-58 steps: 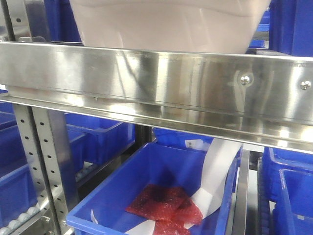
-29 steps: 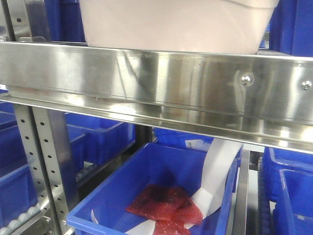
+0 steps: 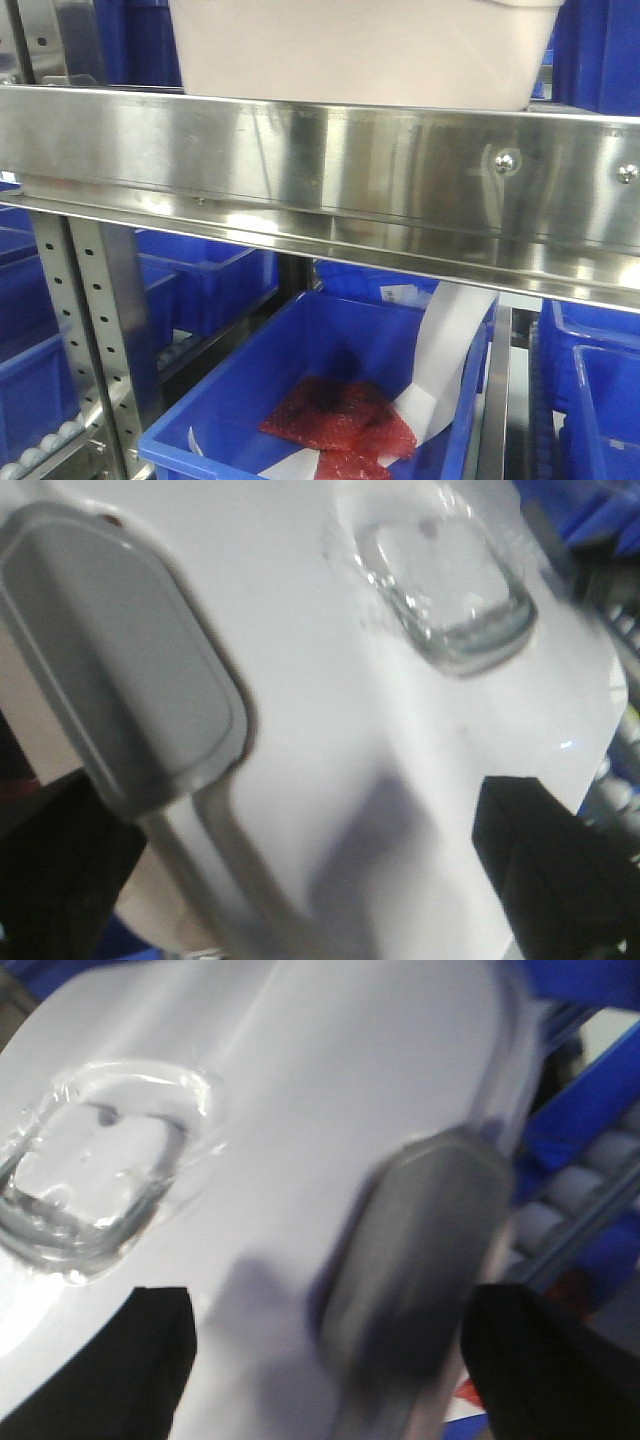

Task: Grab white bin and place on right shelf
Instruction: 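Raise the bin with both grippers and push it onto the upper shelf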

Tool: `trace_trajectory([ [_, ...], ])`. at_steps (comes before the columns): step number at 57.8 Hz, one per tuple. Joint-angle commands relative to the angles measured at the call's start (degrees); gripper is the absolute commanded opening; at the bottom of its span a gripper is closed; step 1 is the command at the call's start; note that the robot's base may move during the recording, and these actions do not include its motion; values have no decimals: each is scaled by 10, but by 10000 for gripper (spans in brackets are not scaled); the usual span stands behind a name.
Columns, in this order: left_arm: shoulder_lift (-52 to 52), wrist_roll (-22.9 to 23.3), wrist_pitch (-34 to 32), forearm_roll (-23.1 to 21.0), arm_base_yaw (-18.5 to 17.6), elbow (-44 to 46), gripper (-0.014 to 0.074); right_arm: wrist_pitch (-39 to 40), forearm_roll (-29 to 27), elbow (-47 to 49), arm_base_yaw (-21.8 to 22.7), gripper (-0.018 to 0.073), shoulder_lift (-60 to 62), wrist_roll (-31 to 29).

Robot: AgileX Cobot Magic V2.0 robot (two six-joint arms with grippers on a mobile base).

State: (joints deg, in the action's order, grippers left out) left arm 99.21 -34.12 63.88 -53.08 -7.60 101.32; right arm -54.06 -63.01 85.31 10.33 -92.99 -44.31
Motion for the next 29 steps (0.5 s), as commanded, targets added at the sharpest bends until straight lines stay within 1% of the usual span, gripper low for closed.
trace_trajectory([
  [1, -28, 22, 14, 15, -3, 52, 542, 7, -21, 24, 18, 636, 43, -9],
  [7, -35, 34, 23, 55, -3, 75, 533, 7, -11, 24, 34, 636, 58, -9],
  [13, -48, 39, 28, 81, -3, 85, 521, -9, -9, 24, 42, 636, 76, -9],
  [16, -58, 40, 39, 85, -3, 89, 503, -21, -9, 24, 43, 629, 86, -8],
  [19, -68, 40, 52, 85, -3, 91, 474, -31, -9, 24, 43, 603, 98, -6],
  [23, -85, 44, 74, 81, -3, 91, 406, -45, -9, 24, 43, 524, 116, 4],
  [29, -111, 73, 106, 80, -3, 91, 231, -67, -9, 24, 43, 281, 151, 13],
])
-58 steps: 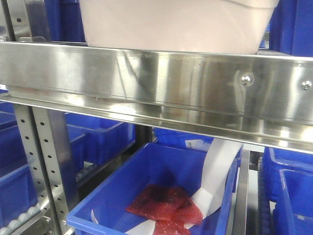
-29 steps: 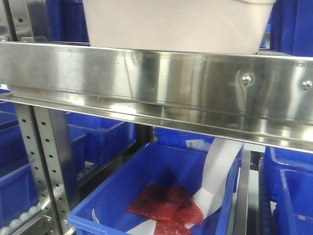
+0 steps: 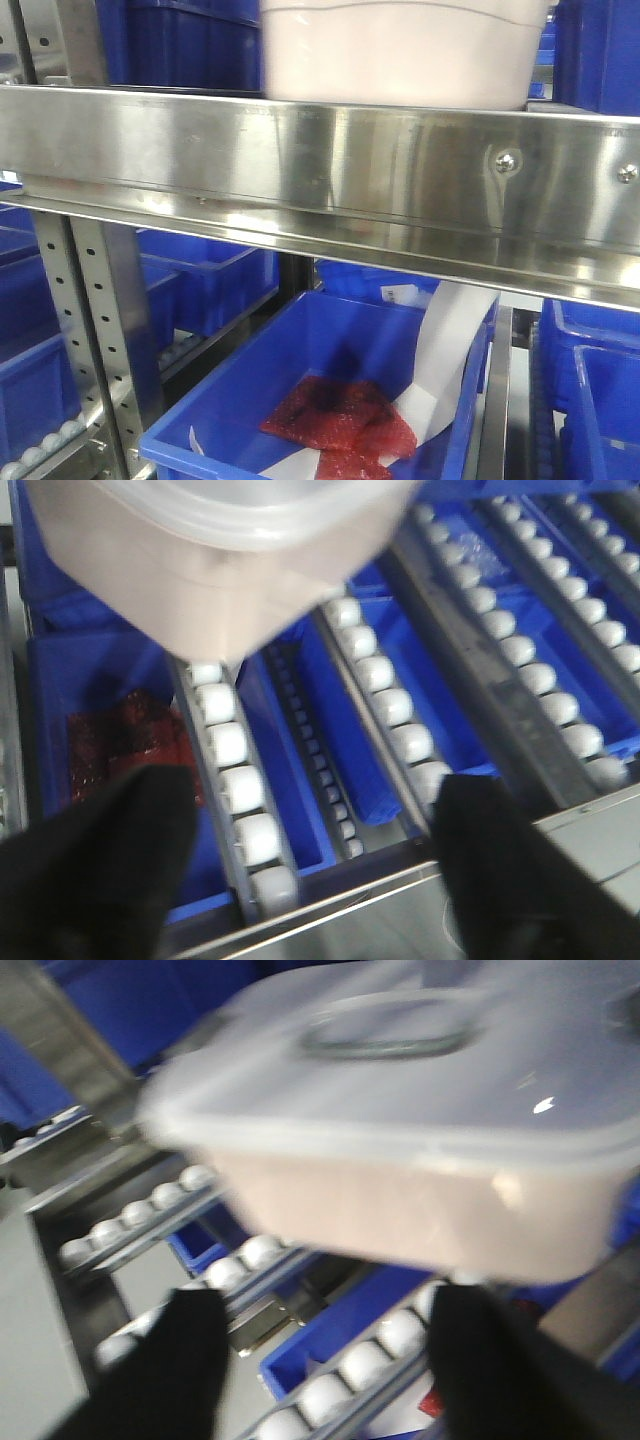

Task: Grab white bin and place on right shelf
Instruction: 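Raise the bin with both grippers and push it onto the upper shelf, then open both grippers and pull them back from the bin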

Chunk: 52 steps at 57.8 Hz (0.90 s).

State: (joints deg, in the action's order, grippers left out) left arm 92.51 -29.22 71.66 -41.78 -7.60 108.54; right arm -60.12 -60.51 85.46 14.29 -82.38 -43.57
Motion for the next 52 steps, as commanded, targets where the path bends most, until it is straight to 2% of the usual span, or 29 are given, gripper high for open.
trace_trajectory([
  [1, -49, 28, 33, -33, -3, 19, 192, -10, -34, 23, 3, 234, 52, 5],
  [6, -69, 34, 50, -33, -3, 19, 15, -17, -31, 14, 3, 63, 89, 6],
  [10, -81, 34, 50, -31, -3, 19, -127, -15, -30, 0, 3, 76, 117, 15],
  [11, -84, 34, 50, -31, -3, 19, -137, -13, -29, -6, 3, 74, 126, 18],
  [16, -96, 70, 49, -1, -3, 19, -120, 7, 1, -41, 3, 74, 167, 31],
  [21, -106, 124, 49, 75, -5, 14, -119, 52, 50, -99, 3, 74, 216, 50],
  [27, -127, 165, 39, 190, -15, -14, -119, 120, 127, -185, 3, 74, 279, 78],
  [35, -177, 202, -17, 304, -37, -120, -119, 203, 208, -289, 3, 74, 353, 116],
  [38, -209, 204, -56, 317, -44, -175, -119, 234, 231, -328, 3, 74, 384, 117],
  [43, -265, 204, -143, 315, -51, -282, -119, 281, 258, -379, 3, 74, 425, 117],
  [52, -391, 204, -310, 302, -51, -470, -119, 370, 269, -468, 3, 74, 489, 116],
])
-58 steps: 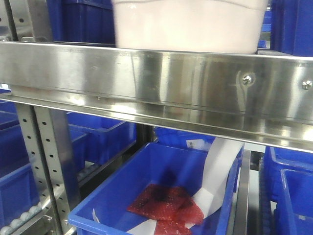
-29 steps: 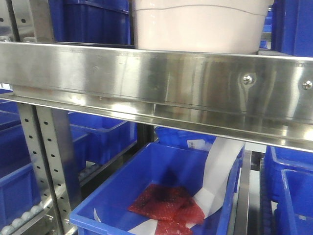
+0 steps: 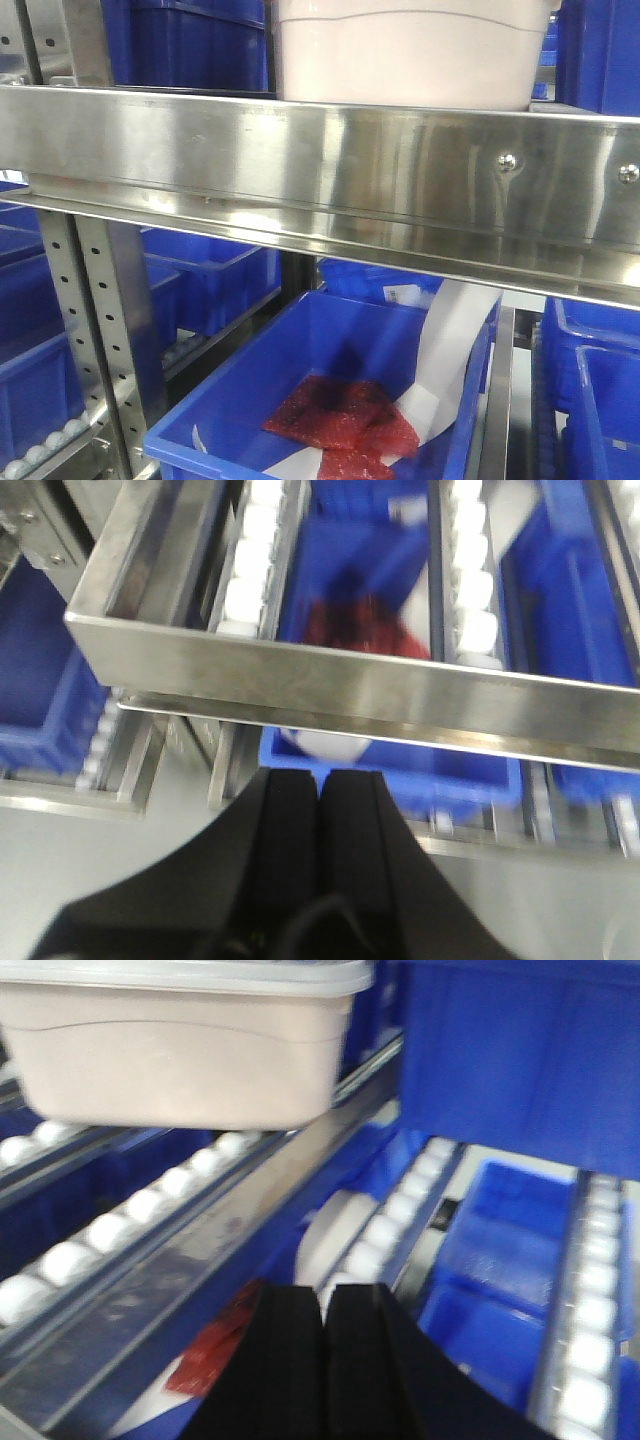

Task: Grab white bin and place on right shelf
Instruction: 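Open both grippers and pull them back from the bin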

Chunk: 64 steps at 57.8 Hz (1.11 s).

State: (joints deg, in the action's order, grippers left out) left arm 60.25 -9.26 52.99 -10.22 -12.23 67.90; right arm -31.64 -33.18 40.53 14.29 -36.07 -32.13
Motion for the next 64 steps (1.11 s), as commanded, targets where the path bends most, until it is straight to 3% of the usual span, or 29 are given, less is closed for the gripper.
trace_trajectory([
  [1, -79, 5, -138, -14, -5, -79, -119, 96, -5, -26, 3, 74, 31, 2],
  [11, -222, 5, -292, -15, -5, -258, -118, 128, -5, -86, 3, 74, 112, 2],
  [24, -369, 2, -369, -13, -5, -366, -119, 116, -16, -91, 3, 74, 223, 2],
  [39, -442, 0, -389, -9, -5, -376, -119, 135, -24, -90, 3, 74, 289, 2],
  [64, -444, 0, -385, -15, -5, -376, -119, 136, -24, -91, 3, 74, 289, 2],
])
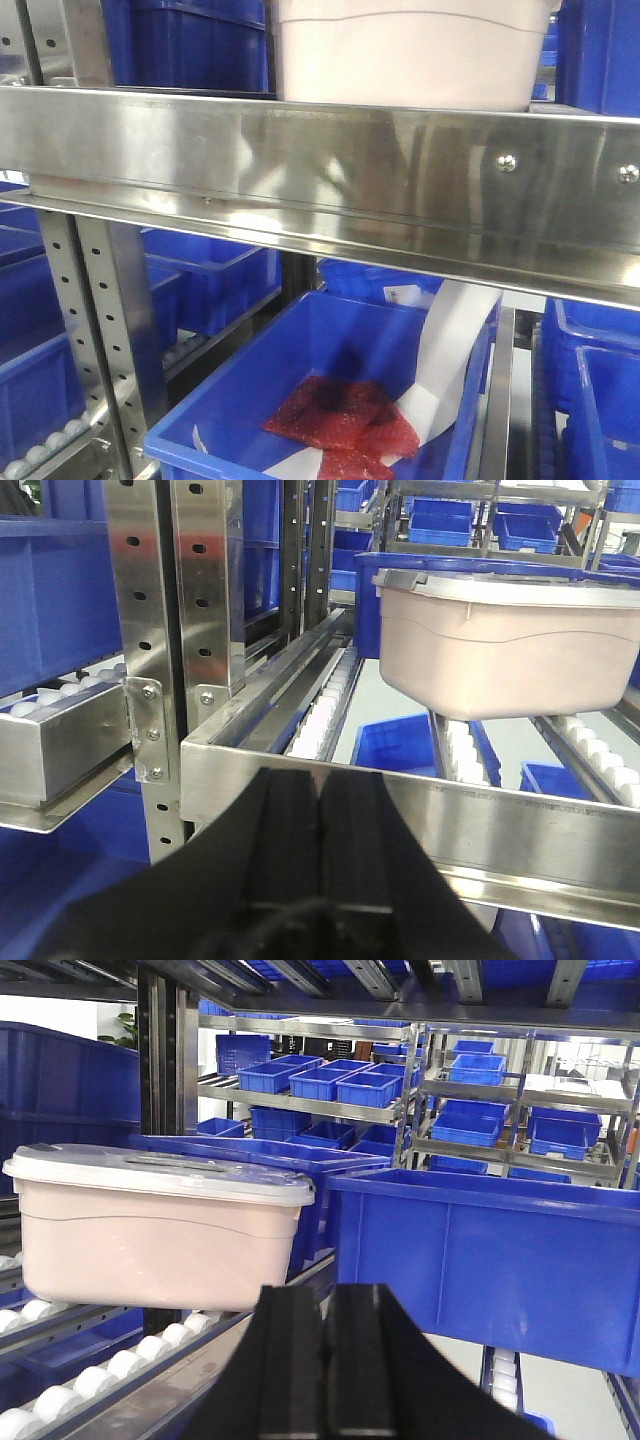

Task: Grab white bin and place on right shelf
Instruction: 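Open both grippers and pull them back from the bin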

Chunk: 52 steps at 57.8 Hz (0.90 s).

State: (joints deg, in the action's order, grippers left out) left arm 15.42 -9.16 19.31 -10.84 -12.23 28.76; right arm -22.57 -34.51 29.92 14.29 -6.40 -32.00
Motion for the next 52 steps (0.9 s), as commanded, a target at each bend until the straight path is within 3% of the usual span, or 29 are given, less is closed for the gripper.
trace_trajectory([
  [1, 5, -1, -49, -9, -5, 16, -119, 46, -11, 15, 3, 74, -8, 0],
  [13, 3, -1, -44, -9, -1, 14, -119, 44, -11, 15, 3, 74, -8, 0],
  [17, -7, -1, -39, 15, 3, 12, -118, 43, -11, 15, 3, 74, -8, 0],
  [25, -41, 4, -45, 25, 39, -26, -118, 42, -11, 15, 3, 74, -8, 0],
  [36, -109, 4, -108, 24, 92, -143, -118, 42, -11, 15, 3, 74, -8, 0],
  [44, -142, 4, -176, 18, 103, -241, -119, 42, -11, 15, 3, 74, -8, 0],
  [50, -148, 4, -271, 18, 103, -311, -118, 42, -11, 15, 3, 74, -8, 0],
  [52, -148, 4, -247, 18, 103, -308, -119, 42, -11, 15, 3, 74, -8, 0],
])
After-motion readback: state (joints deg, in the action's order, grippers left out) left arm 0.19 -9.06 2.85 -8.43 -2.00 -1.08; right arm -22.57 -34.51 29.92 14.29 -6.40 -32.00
